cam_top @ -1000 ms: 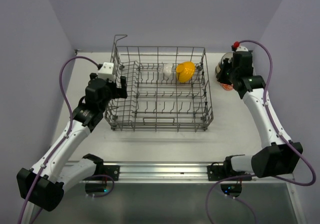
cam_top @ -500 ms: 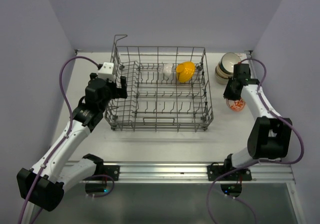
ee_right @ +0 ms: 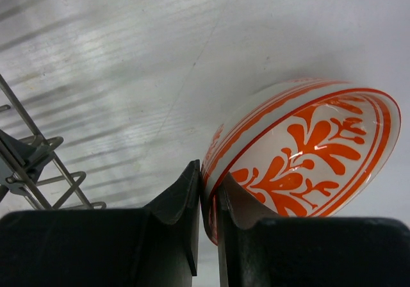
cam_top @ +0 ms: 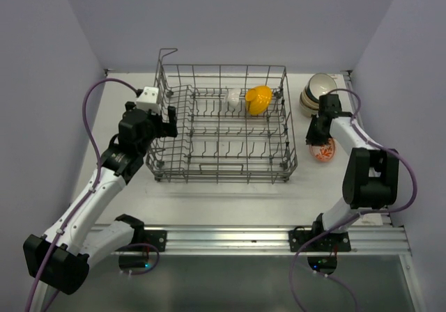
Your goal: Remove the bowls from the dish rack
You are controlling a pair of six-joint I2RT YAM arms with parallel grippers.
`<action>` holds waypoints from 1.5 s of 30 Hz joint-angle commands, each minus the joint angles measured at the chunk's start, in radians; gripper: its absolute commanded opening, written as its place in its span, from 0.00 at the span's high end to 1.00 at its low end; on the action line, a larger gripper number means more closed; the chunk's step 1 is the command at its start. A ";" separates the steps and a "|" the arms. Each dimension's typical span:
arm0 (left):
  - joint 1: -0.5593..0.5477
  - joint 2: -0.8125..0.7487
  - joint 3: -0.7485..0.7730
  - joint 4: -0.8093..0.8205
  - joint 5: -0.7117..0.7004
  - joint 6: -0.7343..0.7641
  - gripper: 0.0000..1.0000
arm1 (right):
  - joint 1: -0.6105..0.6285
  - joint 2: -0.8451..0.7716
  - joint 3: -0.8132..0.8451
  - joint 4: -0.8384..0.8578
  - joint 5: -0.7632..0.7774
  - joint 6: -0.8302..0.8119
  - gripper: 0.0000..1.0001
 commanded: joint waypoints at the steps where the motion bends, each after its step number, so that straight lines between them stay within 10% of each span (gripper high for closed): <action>1: 0.002 -0.018 0.001 0.023 0.027 0.004 0.00 | 0.002 0.018 0.022 0.044 -0.018 -0.019 0.90; 26: 0.004 -0.024 0.001 0.021 0.034 0.003 0.00 | 0.002 -0.112 0.040 0.026 -0.026 -0.004 0.07; 35: 0.004 -0.021 0.001 0.021 0.030 0.004 0.00 | 0.034 -0.367 0.132 0.130 -0.092 0.058 0.08; 45: 0.002 -0.015 0.001 0.021 0.031 0.004 0.00 | 0.235 -0.129 0.382 0.162 -0.205 0.084 0.15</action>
